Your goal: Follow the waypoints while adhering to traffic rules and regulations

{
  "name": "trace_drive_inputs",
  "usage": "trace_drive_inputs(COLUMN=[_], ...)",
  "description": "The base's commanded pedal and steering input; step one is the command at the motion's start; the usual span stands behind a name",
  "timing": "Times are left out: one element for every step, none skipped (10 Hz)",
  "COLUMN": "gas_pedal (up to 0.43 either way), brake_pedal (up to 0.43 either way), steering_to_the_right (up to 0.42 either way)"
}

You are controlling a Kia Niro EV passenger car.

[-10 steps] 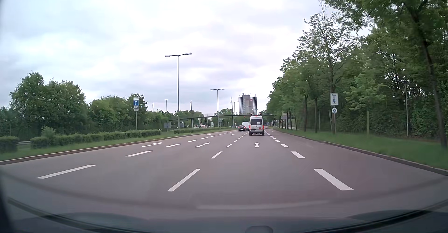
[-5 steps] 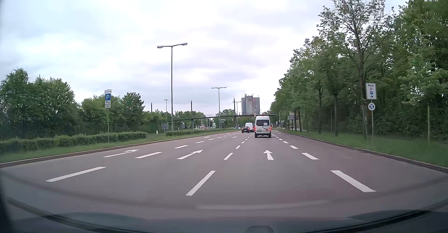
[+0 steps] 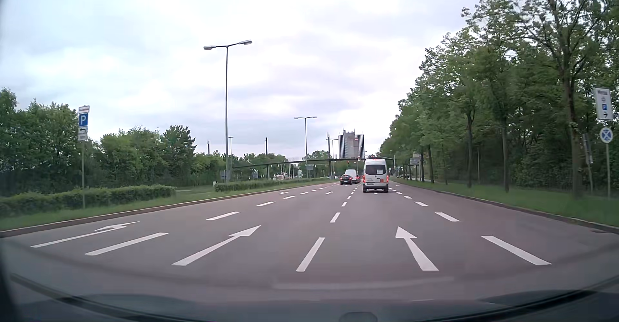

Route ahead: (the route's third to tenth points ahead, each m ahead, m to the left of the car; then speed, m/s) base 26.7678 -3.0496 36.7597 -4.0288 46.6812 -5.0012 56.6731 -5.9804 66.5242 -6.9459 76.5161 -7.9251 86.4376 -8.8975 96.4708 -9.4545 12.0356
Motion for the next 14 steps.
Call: trace_drive_inputs(gas_pedal=[0.098,0.098,0.098,0.098,0.098,0.098,0.098,0.098,0.098,0.098,0.098,0.087,0.087,0.067], brake_pedal=[0.0,0.0,0.0,0.0,0.0,0.0,0.0,0.0,0.0,0.0,0.0,0.0,0.0,0.0], steering_to_the_right=[-0.016,-0.016,-0.015,-0.015,-0.015,-0.015,-0.015,-0.014,-0.014,-0.014,-0.013,-0.011,-0.01,-0.009])
